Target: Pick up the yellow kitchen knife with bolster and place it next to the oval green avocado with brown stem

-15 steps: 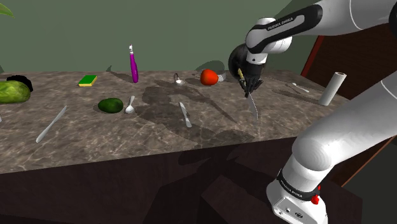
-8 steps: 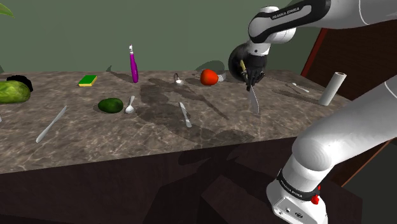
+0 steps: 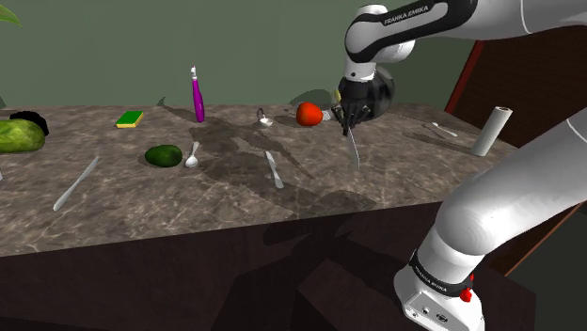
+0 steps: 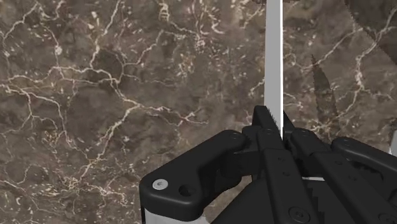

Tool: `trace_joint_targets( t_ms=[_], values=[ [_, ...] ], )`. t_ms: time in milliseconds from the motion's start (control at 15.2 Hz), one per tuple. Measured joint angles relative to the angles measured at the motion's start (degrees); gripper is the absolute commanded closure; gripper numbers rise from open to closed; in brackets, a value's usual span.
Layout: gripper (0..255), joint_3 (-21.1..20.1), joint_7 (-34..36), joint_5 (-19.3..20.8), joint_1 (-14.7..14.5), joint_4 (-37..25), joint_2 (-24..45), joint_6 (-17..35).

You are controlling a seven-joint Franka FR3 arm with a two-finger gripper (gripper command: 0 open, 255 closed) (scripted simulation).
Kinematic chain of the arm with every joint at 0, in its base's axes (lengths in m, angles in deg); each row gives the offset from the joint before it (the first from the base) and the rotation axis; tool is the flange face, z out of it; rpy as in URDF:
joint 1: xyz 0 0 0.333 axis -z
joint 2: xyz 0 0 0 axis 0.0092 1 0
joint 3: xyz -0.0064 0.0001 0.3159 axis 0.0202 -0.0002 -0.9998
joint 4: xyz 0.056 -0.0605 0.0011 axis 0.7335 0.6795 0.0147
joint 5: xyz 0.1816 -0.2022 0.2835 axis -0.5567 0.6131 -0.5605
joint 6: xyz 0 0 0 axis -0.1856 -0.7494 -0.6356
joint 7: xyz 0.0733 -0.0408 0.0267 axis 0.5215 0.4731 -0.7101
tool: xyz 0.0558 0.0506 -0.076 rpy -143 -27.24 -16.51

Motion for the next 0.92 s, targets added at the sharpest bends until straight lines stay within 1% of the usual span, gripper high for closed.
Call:
trace_joint_targets(
  t_ms=[462, 924],
  values=[
    [255, -6.5, 9.1, -3.8, -4.6, -3.4, 4.6, 1.5],
    [255, -12.1, 17.7, -6.1, -8.7, -10.0, 11.0, 1.9]
  ],
)
